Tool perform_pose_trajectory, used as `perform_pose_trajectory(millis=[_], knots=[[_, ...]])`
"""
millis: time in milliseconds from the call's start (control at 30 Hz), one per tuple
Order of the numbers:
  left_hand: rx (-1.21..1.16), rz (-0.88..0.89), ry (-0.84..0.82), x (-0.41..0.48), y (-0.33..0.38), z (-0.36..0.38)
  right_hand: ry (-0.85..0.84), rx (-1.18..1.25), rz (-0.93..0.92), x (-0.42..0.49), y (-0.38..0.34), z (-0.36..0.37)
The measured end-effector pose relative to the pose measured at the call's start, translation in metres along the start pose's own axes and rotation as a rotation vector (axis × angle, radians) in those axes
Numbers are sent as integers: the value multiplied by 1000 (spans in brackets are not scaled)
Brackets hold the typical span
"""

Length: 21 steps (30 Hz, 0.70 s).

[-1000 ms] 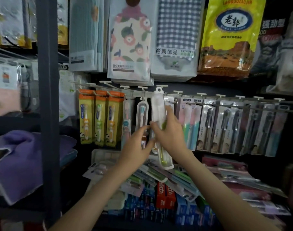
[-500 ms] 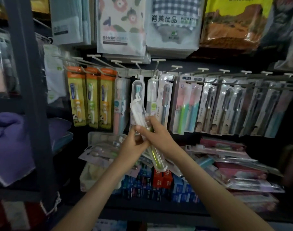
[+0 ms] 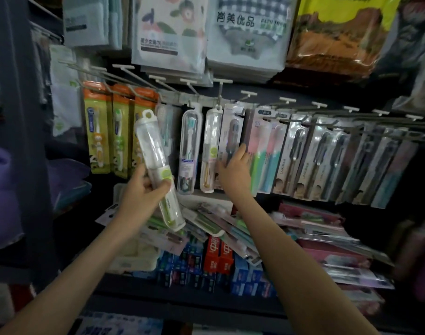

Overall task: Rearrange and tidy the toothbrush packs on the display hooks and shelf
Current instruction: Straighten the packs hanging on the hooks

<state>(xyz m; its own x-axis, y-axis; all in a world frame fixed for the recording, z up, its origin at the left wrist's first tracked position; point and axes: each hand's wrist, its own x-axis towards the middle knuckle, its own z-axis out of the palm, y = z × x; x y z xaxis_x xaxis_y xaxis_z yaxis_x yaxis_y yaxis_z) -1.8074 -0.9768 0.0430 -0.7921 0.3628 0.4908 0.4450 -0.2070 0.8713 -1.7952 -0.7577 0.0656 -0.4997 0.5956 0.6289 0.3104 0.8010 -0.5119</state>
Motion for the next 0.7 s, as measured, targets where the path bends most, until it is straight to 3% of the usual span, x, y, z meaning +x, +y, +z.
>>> perform_pose_trajectory(millis=[267,533,700], knots=[[62,9,-23,-3,-7,-8,43,32,76,12,-14,9],[80,19,-15,-22,3,9,8,161,-37,-1,1,-21],[53,10,39,-49,12,33,-46,405,-156,-28,10,-49]])
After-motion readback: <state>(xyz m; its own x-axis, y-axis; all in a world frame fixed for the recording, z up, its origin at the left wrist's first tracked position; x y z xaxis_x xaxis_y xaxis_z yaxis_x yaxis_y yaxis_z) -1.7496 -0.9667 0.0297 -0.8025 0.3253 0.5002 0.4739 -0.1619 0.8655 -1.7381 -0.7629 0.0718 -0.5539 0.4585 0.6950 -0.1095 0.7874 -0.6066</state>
